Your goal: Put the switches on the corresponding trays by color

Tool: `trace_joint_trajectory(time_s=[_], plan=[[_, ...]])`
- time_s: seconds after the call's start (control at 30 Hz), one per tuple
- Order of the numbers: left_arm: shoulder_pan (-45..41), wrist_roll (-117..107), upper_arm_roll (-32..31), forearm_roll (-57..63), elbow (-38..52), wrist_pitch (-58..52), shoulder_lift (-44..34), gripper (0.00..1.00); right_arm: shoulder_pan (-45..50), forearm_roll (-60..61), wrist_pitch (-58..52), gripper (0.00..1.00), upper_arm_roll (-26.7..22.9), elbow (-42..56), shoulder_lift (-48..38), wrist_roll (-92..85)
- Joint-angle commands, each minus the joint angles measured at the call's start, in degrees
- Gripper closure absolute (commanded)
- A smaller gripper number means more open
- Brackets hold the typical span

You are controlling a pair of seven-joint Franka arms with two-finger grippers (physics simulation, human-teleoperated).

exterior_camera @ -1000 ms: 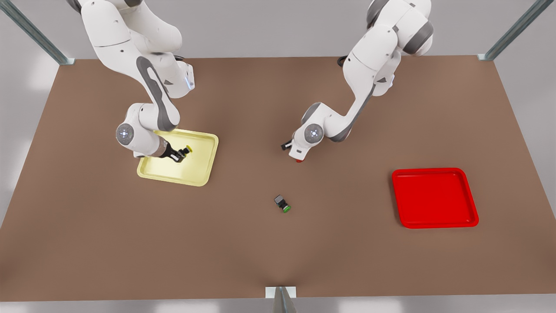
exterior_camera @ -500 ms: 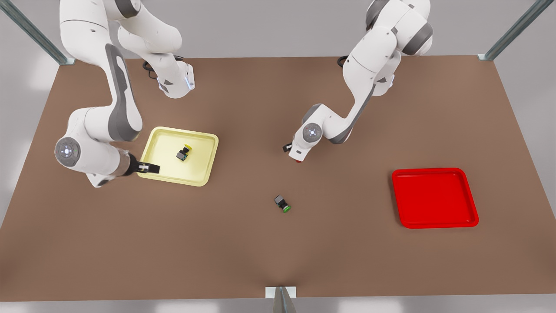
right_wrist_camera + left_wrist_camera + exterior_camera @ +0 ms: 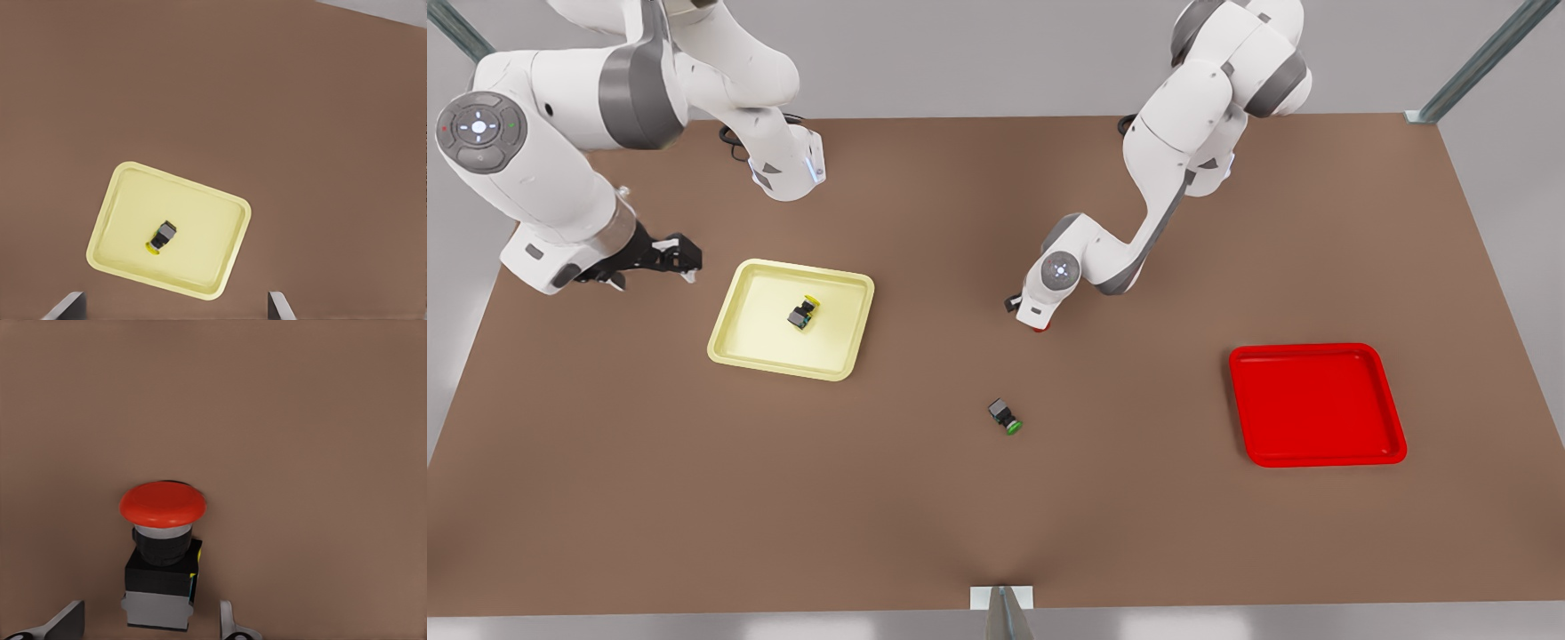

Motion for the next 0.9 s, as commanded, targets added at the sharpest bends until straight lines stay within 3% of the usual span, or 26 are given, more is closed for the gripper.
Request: trace_joint_trajectory(time_s=[0.0, 0.27, 0.87], plan=[[0.0, 0.0, 0.0, 0.0, 0.0, 0.0, 0.0, 0.04, 0.4, 0.0, 0.0, 0.0, 0.0, 0.0, 0.0, 0.0], [0.0, -0.2, 0.0, 0.0, 0.2, -0.2, -0.2, 0.38, -0.4, -0.1, 0.3, 0.0, 0.0, 0.0, 0.2, 0.1], [0.1, -0.3, 0.0, 0.0, 0.3, -0.4, -0.4, 0.49, -0.6, -0.1, 0.3, 0.0, -0.1, 0.0, 0.2, 0.1]])
